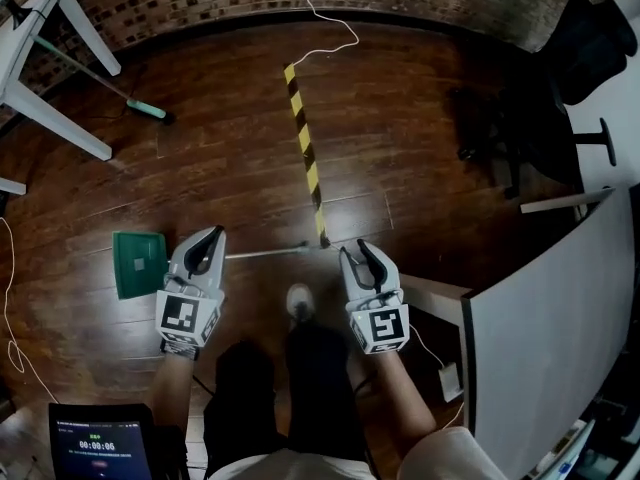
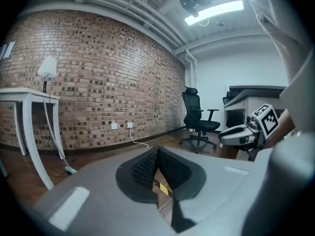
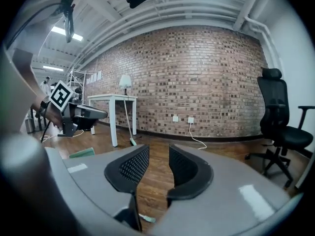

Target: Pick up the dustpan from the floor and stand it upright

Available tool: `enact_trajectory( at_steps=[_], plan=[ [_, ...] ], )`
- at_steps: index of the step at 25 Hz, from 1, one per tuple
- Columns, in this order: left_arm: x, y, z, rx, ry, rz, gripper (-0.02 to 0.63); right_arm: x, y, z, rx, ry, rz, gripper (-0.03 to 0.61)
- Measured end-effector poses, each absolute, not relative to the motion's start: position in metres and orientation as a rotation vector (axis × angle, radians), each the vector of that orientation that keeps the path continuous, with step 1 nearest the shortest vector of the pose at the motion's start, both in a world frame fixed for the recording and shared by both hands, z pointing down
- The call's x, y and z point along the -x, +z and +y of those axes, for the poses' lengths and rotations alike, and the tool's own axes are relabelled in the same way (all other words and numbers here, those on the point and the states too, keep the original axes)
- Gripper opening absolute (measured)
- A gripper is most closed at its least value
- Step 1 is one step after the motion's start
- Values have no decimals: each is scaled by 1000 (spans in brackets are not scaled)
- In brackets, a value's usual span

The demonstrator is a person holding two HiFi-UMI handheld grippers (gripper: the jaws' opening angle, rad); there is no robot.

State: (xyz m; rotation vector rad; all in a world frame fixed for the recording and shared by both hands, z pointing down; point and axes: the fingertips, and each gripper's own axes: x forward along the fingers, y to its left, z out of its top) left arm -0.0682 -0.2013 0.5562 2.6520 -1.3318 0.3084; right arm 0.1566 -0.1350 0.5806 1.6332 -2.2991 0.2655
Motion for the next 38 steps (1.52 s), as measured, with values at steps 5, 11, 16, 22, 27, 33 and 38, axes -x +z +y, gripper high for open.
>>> enact_trajectory(
  at_steps=[5, 11, 16, 22, 27, 33, 38],
  plan=[
    [62, 641, -209, -2670, 349, -1311, 0, -167, 676, -135, -1597, 270, -2299, 141],
    [74, 756, -207, -2655, 402, -1347, 0, -161, 816, -126, -1512, 289, -2316, 162],
    [81, 835, -202, -2654, 436, -1348, 0, -142, 916, -111, -1388, 278, -2328, 196],
    [89, 901, -194, -2655, 485, -1329, 0, -136, 992, -104, -1381, 299, -2321, 201],
    [92, 929, -193, -2670, 522, -1306, 0, -134, 1040, -106, -1303, 210, -2300, 198],
    [102, 939, -197, -2633, 563, -1309, 0, -137, 1075, -118, -1304, 219, -2249, 187],
    [102, 953, -199, -2636, 581, -1324, 0, -143, 1088, -138, -1336, 229, -2243, 175]
  ],
)
